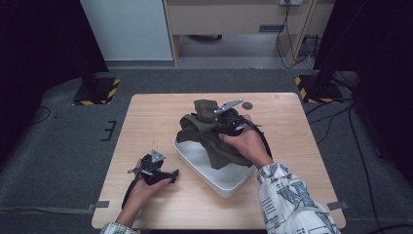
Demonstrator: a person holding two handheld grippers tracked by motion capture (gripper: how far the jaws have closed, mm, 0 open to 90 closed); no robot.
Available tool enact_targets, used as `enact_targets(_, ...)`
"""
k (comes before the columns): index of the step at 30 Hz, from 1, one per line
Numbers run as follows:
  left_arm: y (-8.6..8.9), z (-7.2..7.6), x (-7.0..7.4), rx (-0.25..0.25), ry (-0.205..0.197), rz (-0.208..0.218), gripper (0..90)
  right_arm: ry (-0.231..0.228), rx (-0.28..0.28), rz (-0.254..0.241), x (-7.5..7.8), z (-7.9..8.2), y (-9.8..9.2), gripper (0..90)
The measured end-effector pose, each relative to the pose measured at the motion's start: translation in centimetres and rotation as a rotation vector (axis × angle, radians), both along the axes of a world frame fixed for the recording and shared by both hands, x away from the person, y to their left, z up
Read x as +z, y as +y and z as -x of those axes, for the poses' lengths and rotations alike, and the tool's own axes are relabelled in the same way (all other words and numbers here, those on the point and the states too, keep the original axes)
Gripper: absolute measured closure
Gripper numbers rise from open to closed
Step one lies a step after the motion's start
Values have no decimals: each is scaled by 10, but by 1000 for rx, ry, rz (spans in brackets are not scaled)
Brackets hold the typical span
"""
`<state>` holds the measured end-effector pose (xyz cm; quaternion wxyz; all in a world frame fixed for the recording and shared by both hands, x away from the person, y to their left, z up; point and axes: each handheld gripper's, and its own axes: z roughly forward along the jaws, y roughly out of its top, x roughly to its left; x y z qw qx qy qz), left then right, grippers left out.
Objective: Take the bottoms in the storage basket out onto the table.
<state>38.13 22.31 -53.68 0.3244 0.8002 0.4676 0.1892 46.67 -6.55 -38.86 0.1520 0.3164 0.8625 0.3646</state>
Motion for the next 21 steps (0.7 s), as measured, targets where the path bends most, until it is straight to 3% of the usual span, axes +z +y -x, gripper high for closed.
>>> enact_targets(21,0,1,0,-5,0,0,0,-59,-72,-36,38,-8,-27,707)
